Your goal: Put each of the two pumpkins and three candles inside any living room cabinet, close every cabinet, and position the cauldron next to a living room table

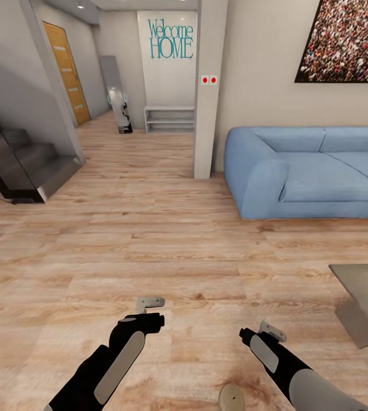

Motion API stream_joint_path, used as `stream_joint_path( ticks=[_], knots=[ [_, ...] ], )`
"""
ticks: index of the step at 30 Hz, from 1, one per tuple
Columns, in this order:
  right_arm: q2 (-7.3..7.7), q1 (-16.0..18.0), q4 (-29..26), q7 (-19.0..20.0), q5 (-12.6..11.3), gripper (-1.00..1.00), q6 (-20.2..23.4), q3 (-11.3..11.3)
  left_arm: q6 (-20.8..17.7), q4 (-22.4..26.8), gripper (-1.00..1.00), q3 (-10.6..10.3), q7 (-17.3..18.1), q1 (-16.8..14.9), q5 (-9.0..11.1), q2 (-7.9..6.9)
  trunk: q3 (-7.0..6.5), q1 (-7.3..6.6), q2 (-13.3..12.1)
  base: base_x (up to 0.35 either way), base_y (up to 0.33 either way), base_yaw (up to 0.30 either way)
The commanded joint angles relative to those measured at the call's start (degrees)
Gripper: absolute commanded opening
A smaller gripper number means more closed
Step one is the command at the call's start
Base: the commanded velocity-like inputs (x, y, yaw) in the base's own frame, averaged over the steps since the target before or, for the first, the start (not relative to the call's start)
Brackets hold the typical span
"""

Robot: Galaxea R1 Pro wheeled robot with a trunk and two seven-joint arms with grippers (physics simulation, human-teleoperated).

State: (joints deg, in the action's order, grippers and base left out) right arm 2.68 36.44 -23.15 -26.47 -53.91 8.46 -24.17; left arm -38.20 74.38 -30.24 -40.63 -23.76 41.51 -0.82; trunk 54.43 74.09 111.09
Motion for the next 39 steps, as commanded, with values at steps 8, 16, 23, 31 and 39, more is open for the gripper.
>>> stream_joint_path(
  ticks=[8, 16, 23, 31, 39],
  knots=[
    [-0.15, 0.0, 0.0, -0.5, -0.3, 1.0, 1.1, -0.9, -1.9, 0.1, 1.0, -0.1, -0.6, -0.1, 0.6, 0.08, 1.49, 1.76, 3.2, 0.0, 0.0, 0.0],
    [-0.22, 0.0, 1.4, 1.9, -0.4, 1.0, 6.5, -4.4, -2.6, 0.1, 1.0, -0.2, -0.5, -0.1, 0.7, 0.17, 2.93, 3.51, 6.5, 0.0, 0.0, 0.0],
    [-0.3, 0.0, 6.8, 2.2, -0.2, 1.0, 7.9, -4.7, -2.7, 0.1, 1.0, -0.1, -0.5, -0.1, 0.7, 0.1, 4.18, 5.05, 9.3, 0.0, 0.0, 0.0],
    [-0.37, 0.0, 8.7, 2.3, -0.2, 1.0, 8.1, -4.8, -2.7, 0.2, 1.0, 0.5, -0.6, -0.1, 0.7, 0.03, 5.62, 6.81, 12.5, 0.0, 0.0, 0.0],
    [-0.51, 0.0, 8.8, 6.3, -0.2, 1.0, 8.1, -10.0, -2.7, 0.4, 1.0, 0.8, -0.5, -0.1, 0.6, 0.01, 7.05, 8.57, 15.7, 0.0, 0.0, 0.0]
  ],
)
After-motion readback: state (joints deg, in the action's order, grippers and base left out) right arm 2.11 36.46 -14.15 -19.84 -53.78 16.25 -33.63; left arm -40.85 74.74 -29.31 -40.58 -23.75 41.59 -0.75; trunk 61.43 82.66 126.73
